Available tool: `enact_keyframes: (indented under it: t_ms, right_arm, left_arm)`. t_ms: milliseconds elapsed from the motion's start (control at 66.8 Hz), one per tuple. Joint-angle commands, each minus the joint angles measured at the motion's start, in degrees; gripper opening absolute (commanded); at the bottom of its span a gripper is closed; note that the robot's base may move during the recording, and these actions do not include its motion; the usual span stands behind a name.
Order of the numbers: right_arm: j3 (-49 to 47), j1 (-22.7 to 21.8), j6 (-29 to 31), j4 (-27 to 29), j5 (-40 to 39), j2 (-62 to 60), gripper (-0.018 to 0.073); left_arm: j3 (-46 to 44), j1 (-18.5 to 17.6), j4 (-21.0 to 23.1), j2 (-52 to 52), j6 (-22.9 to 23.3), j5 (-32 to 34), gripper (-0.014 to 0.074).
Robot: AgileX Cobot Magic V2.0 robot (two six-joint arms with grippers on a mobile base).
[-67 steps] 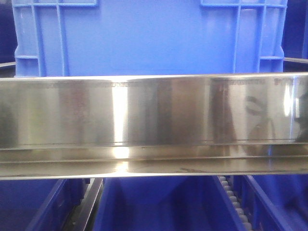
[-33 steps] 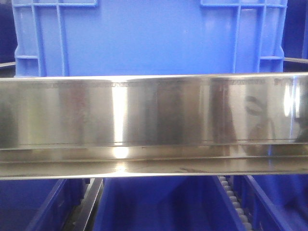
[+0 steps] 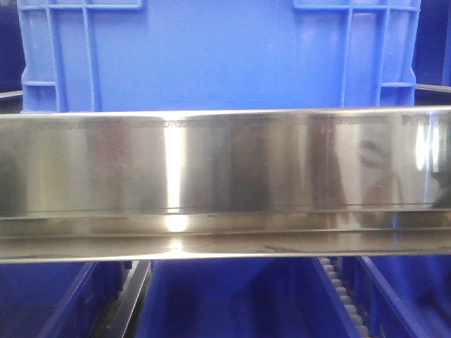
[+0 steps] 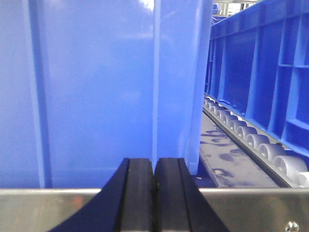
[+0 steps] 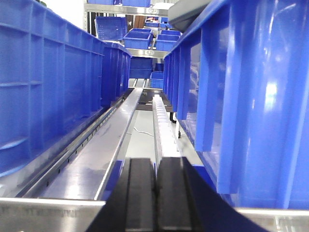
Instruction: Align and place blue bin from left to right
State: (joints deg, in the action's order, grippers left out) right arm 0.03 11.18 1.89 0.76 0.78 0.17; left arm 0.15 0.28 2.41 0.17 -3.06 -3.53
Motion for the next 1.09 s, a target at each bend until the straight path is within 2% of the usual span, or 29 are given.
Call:
enact_keyframes:
  t_ms: [0,135,210,389,464,554,704,839,959,1078]
  right_arm:
    - [0.0,-0.1,0.1,-0.4,-1.3,-0.2,-0.008]
    - [0.0,-0.1,0.1,-0.4,-1.9,-0.2,-0.008]
    - [0.0,-0.1,0.1,-0.4,-5.1,-0.2,-0.008]
    - [0.0,-0.1,0.1,-0.4,-17.4,-0.2,-0.008]
    - [0.0,-0.1,0.1,-0.4,-25.2,-0.2,-0.008]
    - [0.0,-0.1,0.1,-0.4,-29.1,-0.2,-0.008]
    - [-6.9,-0.1,0.1,-0.4,-23.0,-0.2,-0.008]
    - [-17.3,-0.1,0.1,-0.8,-8.0,-0.1,-0.008]
    - [-25.5,-0.1,0.1,-0.8,2.8,3.4,-0.008]
    - [-32.3,-0.1,0.1,-0.8,7.2,8.7,-0.008]
  left_arm:
    - [-0.1,0.0,-0.1,-0.2,0.3,1.4,-0.0111]
    - [-0.1,0.0,-0.1,-0.2,0.3,1.4,-0.0111]
    - [-0.1,0.0,-0.1,-0.2,0.3,2.2,-0.0111]
    - [-0.1,0.0,-0.1,-0.2,0.3,7.0,-0.0111]
    - [-0.1,0.0,1.7,-0.2,0.3,10.6,-0.0111]
    - [-2.5,0.0,2.3,-0.2,0.3,9.8,-0.0111]
    - [-10.7,0.0,2.3,-0.2,0.3,5.4,-0.0111]
    - [-18.9,0.0,-0.3,0.3,0.3,3.5,-0.0111]
    - [-25.9,0.0,-1.5,4.0,0.3,-3.2,-0.0111]
    - [-33.3,0.0,-1.5,10.2,0.3,-10.0,-0.0111]
